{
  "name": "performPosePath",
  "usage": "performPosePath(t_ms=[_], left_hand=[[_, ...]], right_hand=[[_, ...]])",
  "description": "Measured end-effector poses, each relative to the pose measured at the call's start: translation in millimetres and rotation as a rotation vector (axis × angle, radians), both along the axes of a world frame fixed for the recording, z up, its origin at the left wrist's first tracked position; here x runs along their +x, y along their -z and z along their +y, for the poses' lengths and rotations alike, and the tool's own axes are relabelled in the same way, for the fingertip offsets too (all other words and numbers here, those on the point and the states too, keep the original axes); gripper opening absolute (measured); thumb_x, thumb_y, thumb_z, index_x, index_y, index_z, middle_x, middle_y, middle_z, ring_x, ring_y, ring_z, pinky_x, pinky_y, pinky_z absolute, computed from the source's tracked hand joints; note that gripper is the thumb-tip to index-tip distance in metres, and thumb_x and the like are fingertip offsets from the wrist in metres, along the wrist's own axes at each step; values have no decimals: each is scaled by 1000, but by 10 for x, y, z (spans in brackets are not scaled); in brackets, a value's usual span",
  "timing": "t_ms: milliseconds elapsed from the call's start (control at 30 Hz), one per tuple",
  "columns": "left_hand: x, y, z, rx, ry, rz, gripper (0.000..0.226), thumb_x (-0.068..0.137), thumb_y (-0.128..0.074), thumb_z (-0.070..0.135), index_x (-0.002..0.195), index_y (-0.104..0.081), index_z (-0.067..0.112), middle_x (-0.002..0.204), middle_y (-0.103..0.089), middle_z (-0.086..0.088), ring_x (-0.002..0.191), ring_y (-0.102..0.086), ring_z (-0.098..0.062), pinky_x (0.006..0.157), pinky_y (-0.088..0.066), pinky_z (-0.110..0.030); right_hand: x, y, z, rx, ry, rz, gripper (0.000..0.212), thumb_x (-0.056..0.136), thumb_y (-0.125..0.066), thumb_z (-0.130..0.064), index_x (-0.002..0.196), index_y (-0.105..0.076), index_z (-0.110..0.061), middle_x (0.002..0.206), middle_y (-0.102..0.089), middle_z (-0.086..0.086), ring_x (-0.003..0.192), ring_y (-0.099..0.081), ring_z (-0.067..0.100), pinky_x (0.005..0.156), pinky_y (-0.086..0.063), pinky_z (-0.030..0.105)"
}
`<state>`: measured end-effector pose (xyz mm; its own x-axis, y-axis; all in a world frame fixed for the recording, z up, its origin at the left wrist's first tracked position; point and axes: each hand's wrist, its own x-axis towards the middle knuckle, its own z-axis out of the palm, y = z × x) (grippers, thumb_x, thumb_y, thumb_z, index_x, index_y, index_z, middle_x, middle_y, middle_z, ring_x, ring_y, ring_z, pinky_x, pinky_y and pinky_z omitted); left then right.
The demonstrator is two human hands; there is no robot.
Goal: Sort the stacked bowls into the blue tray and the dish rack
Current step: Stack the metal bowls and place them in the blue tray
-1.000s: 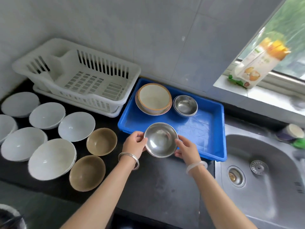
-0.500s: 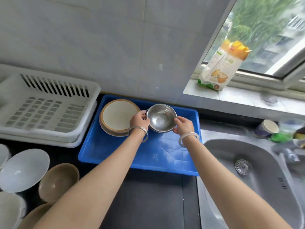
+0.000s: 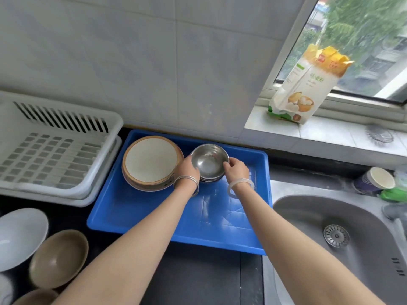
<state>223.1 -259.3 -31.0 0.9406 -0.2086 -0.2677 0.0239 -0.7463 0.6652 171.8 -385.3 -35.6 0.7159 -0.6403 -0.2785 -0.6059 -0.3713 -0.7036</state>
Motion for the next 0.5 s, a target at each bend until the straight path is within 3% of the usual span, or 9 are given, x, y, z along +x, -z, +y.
performPosePath(t_ms=[200, 367, 433, 500], left_hand=[[-63, 40, -36, 58, -9, -24, 32, 89, -39, 8, 117, -54, 9, 111, -63, -17, 101, -58, -36, 82, -48, -42], [-149, 114, -8, 67, 65, 6, 51, 92, -44, 14, 141, -31, 10, 144, -42, -11, 129, -42, -31, 103, -38, -40], [-171, 114, 9, 35, 59, 20, 52, 93, -44, 15, 143, -28, 10, 148, -37, -10, 132, -39, -30, 105, -37, -40], [-199, 90, 50, -9, 51, 27, 49, 93, -43, 15, 141, -32, 10, 144, -42, -12, 128, -43, -31, 102, -40, -40]], right_hand=[[-3, 86, -26, -22, -78, 30, 33, 93, -42, -22, 122, -55, -11, 129, -46, 17, 110, -51, 35, 92, -39, 36], [-53, 142, -33, 34, -175, 59, 33, 97, -33, -21, 122, -50, -9, 120, -55, 22, 108, -49, 36, 77, -32, 31], [-75, 115, -46, 71, -167, 64, 35, 99, -31, -25, 118, -52, -6, 117, -58, 23, 105, -51, 37, 74, -34, 33], [-112, 61, -51, 67, -161, 70, 40, 99, -30, -29, 121, -52, -4, 124, -57, 22, 112, -50, 37, 82, -37, 37]])
